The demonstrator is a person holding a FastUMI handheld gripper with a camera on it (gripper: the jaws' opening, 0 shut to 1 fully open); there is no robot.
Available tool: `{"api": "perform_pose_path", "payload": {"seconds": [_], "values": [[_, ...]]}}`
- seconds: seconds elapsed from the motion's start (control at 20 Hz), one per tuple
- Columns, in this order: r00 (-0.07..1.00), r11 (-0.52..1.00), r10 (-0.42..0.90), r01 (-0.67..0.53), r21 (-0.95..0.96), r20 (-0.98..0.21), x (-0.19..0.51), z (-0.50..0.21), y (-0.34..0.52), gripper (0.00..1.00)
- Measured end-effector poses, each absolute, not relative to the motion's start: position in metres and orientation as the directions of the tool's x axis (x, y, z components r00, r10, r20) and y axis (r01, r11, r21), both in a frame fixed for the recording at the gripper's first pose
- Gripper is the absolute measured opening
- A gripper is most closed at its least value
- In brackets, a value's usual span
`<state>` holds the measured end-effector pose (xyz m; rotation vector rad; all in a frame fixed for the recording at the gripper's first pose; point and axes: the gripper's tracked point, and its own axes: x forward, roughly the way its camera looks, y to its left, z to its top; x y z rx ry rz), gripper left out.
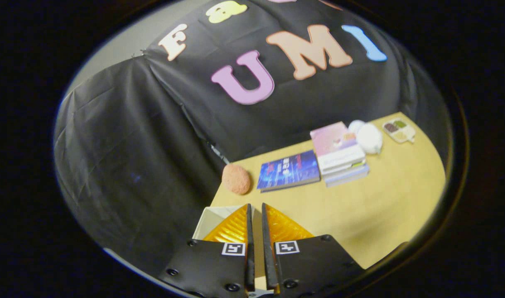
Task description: Open the storage box then place both shoes into the box .Put the left shoe in first, then the right shoe, with the right side of both shoes facing outward in a uniform manner.
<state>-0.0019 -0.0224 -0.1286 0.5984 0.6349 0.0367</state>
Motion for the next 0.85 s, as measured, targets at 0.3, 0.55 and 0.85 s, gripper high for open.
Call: {"api": "perform_pose_path", "payload": {"seconds": [0.3,0.55,0.85], "values": [[0.929,0.941,0.012,0.115,0.319,-0.37,0.008,-0.029,-0.097,0.12],[0.967,0.968,-0.098,0.148,0.204,-0.234,0.006,0.039,-0.141,0.12],[0.973,0.973,-0.211,0.219,0.071,-0.098,0.003,0.096,-0.174,0.12]]}}
